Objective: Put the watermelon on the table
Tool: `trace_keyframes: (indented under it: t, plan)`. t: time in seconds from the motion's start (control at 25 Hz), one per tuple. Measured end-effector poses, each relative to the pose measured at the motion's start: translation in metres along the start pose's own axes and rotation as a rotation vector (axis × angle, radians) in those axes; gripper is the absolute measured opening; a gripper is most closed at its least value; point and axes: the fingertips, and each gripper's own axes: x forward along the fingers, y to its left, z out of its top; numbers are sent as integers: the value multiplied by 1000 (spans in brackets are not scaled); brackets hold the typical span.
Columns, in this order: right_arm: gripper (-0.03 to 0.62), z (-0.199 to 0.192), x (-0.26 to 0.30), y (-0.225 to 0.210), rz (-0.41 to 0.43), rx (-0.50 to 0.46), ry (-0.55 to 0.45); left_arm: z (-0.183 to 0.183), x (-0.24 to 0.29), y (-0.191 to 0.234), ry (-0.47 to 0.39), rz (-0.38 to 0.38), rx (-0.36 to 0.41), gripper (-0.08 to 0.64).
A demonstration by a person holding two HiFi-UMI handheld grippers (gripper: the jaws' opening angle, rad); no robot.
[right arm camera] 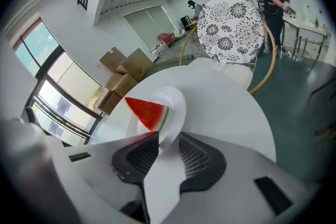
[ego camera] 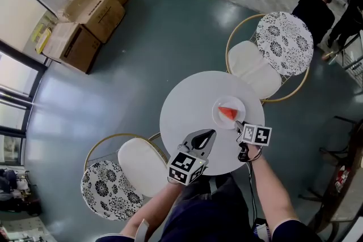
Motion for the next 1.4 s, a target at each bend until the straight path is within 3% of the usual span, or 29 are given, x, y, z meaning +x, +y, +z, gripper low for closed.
trace_keyframes:
  t: [0.28, 0.44, 0.76, 0.96, 1.4]
  plan:
    - [97, -4, -7, -6, -63, -62, 46, 2, -4, -4, -4, 0, 3, 5]
    - [95, 4, -18, -4, -55, -60, 12, 6, -4, -7, -15, -7, 10, 5]
    - [94, 34, -68, 48, 111, -165, -128, 24, -4, -16, -50, -9, 29, 5]
    - [6, 54, -108, 89, 186, -302, -227, 35, -9, -24, -74, -34, 43, 5]
    - [5, 71, -187, 166, 322, -529, -395, 65, -30, -41, -96, -69, 101, 5]
